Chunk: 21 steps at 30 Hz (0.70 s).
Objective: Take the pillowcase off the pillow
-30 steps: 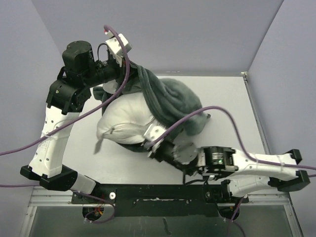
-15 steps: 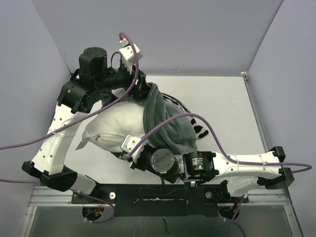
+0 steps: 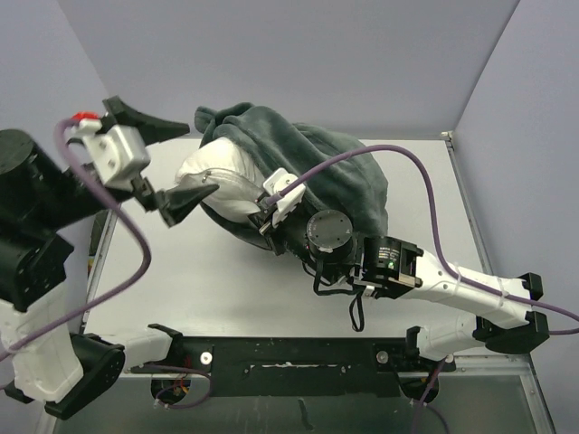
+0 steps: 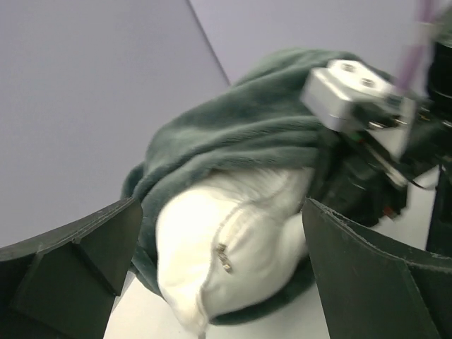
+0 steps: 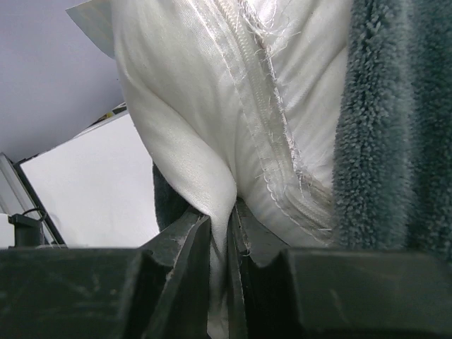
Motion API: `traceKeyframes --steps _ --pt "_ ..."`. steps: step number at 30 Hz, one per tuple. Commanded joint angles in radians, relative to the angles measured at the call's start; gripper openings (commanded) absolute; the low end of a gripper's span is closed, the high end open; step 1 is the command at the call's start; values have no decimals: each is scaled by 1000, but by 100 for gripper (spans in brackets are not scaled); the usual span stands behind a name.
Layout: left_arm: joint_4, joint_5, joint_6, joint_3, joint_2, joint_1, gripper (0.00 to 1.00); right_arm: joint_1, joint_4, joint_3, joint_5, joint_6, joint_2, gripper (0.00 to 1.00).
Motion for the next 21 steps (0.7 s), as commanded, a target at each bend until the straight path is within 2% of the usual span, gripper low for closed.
traceKeyframes --steps 1,3,8,16,21 --pt "-277 143 160 39 24 0 98 -14 16 77 -48 34 -29 0" --pt "-289 132 217 -5 13 -2 98 -18 -3 90 -58 41 -29 0" --pt "-123 48 280 -191 -62 -2 98 -20 -48 107 -104 58 -35 0" --pt "-91 21 317 -176 -21 -14 98 -22 -139 189 -227 62 16 0" --pt "-91 -43 358 -196 -18 -84 98 -43 -211 268 -319 68 73 0"
